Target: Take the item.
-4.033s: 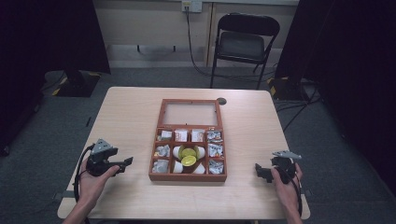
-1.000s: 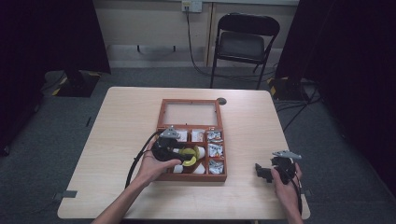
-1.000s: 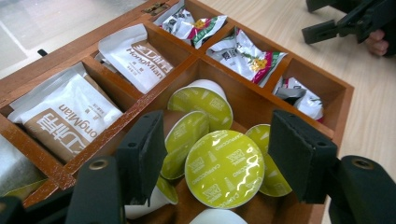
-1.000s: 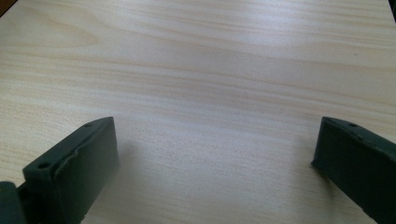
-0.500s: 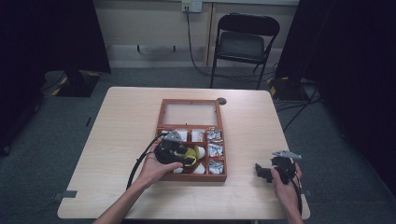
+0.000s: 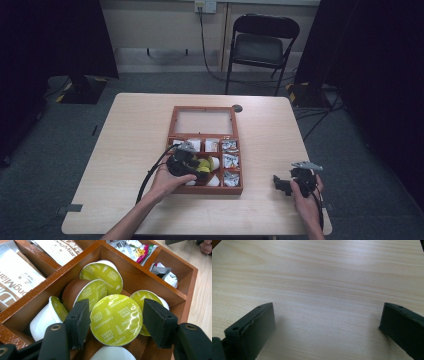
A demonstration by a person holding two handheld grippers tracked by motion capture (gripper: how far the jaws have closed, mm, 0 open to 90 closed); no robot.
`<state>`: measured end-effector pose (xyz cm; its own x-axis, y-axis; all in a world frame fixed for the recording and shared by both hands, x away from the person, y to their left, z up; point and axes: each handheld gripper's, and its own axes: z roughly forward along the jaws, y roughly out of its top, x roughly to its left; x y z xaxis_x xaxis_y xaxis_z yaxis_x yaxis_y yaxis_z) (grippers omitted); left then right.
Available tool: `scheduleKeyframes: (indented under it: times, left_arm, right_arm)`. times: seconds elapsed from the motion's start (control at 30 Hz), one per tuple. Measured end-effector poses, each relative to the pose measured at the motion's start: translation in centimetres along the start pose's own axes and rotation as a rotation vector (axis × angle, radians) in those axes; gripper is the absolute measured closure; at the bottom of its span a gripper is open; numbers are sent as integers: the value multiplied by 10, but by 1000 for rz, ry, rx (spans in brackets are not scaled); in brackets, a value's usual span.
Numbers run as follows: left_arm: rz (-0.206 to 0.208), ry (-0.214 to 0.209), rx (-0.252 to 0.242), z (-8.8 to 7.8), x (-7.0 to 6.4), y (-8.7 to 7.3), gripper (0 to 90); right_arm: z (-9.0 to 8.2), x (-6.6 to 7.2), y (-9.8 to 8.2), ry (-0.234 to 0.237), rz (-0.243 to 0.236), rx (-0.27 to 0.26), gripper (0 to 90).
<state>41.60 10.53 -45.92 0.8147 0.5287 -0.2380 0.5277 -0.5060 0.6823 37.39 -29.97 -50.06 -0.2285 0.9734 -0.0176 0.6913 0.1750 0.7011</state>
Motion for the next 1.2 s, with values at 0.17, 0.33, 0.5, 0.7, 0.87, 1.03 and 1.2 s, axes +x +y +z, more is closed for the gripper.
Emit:
scheduleKeyframes:
  times: [0.17, 0.33, 0.5, 0.7, 0.87, 1.03, 1.2]
  left_arm:
    - [26, 10, 48, 5, -3, 0, 386]
    - [28, 6, 60, 7, -4, 1, 385]
    - [41, 8, 93, 10, -5, 1, 384]
    - [42, 6, 120, 13, -6, 2, 391]
    - [55, 22, 131, 14, -7, 2, 391]
    - [117, 67, 174, 17, -13, 3, 378]
    - [165, 112, 207, 20, -19, 4, 379]
  right_arm:
    - [0, 0, 0, 0, 0, 0, 0]
    - [0, 0, 0, 0, 0, 0, 0]
    - [0, 0, 0, 0, 0, 0, 0]
    - [0, 0, 0, 0, 0, 0, 0]
    - [0, 0, 0, 0, 0, 0, 0]
    - [0, 0, 0, 0, 0, 0, 0]
    - [0, 0, 0, 0, 0, 0, 0]
